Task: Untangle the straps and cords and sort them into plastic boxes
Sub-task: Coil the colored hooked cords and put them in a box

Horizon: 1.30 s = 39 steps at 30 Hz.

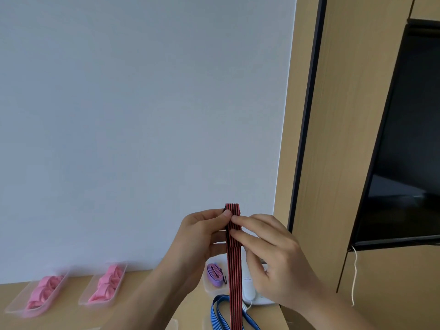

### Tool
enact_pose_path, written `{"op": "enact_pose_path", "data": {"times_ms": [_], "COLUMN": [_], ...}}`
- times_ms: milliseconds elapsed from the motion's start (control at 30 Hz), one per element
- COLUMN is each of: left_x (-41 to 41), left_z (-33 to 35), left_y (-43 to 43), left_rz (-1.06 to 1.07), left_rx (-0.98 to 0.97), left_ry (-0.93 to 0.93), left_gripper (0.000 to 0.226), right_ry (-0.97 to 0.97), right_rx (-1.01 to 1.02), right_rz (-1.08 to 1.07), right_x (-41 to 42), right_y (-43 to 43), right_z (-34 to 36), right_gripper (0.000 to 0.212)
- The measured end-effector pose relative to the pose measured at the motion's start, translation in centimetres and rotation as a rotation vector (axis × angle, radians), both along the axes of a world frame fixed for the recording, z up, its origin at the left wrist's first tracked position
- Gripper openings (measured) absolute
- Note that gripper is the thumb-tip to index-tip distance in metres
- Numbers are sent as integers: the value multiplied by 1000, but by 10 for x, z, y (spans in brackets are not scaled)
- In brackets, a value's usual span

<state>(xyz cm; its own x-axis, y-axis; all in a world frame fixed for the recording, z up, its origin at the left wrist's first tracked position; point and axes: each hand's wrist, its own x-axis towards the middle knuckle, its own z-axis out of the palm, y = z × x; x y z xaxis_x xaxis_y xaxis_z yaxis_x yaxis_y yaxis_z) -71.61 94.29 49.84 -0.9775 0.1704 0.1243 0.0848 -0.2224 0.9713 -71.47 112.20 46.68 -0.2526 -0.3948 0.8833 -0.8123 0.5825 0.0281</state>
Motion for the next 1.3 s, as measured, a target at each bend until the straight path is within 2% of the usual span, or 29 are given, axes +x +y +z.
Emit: {"op": "enact_pose_path", "data": {"times_ms": [133, 267, 333, 400, 467, 500, 600, 767, 967, 1133, 1300], "left_x": [-1, 0, 1, 2, 3, 3, 3, 2, 8, 6, 3], "left_z": [0, -3, -4, -4, -4, -4, -7, -17, -30, -35, -33], "left_y": [0, 6, 9, 11, 11, 11, 15, 23, 34, 36, 41], "left_rz": [22, 69, 75, 66, 39, 25, 14, 19, 8, 39, 25], "left_rx": [-19, -109, -141, -150, -147, -143, -79, -44, -28, -53, -17], "left_ry": [21, 83, 104, 119, 123, 120, 83, 11, -54, -52, -34], "left_gripper": [26, 24, 27, 28, 28, 27, 25, 41, 33, 30, 35], "right_ry": [-37, -51, -208, -476, -677, -707, -672, -702, -637, -611, -643], "right_rx": [-10, -227, -360, -411, -363, -340, -393, -494, -618, -596, -614], "right_rz": [4, 10, -6, 27, 89, 107, 133, 119, 112, 169, 228], "right_x": [5, 5, 3, 0, -5, -7, -8, -13, -18, -21, -23], "right_y": [-3, -8, -8, -5, 0, 2, 5, 12, 13, 16, 24], "right_z": [1, 6, 12, 18, 23, 25, 29, 31, 26, 21, 21], "right_gripper": [26, 16, 30, 42, 35, 30, 27, 28, 25, 28, 27]}}
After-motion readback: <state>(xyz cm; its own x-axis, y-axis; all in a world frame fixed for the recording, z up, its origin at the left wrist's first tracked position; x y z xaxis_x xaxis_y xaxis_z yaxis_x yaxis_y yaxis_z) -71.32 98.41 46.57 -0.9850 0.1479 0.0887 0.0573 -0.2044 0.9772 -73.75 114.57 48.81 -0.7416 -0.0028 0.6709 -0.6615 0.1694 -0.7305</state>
